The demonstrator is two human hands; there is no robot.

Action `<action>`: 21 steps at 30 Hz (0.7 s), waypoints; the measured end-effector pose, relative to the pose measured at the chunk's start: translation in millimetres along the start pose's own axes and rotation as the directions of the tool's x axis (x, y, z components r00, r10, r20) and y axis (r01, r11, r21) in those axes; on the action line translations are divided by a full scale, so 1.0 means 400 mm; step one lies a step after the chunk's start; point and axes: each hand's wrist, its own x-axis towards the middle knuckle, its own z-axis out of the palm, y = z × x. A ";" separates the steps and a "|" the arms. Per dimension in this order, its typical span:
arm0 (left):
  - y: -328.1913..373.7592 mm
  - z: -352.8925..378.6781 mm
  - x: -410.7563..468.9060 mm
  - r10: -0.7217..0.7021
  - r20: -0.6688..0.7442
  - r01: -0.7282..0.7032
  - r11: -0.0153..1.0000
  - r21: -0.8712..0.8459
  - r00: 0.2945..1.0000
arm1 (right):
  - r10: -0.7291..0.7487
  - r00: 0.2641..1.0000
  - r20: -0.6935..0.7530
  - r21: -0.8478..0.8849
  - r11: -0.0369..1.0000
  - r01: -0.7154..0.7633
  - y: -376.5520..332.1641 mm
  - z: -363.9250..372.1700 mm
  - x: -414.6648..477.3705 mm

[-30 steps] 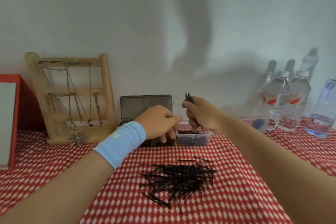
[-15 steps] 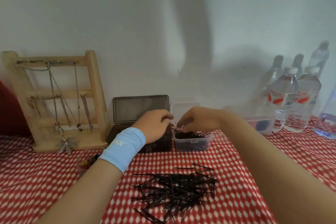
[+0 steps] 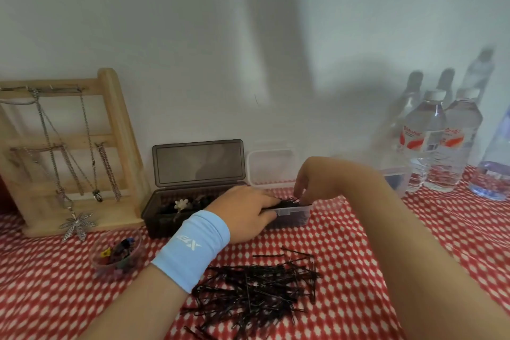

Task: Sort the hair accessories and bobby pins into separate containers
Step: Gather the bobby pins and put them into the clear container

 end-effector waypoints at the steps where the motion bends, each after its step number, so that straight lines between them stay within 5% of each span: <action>1: 0.000 -0.004 0.005 -0.026 -0.004 0.026 0.999 -0.021 1.000 | 0.017 1.000 -0.009 0.001 1.000 -0.017 0.001 0.005 0.004; 8: 0.019 -0.013 0.035 -0.094 0.227 0.075 0.993 0.092 0.969 | 0.071 0.989 -0.127 -0.034 0.996 -0.076 0.003 -0.002 0.012; 14: -0.017 -0.009 0.021 -0.095 0.058 0.104 0.982 -0.159 0.994 | 0.072 0.963 -0.258 0.067 0.996 -0.056 0.016 -0.037 -0.012; 21: -0.044 -0.058 0.005 -0.132 -0.082 0.128 0.990 -0.050 0.988 | 0.010 0.993 -0.120 0.047 0.999 -0.004 -0.016 0.000 0.010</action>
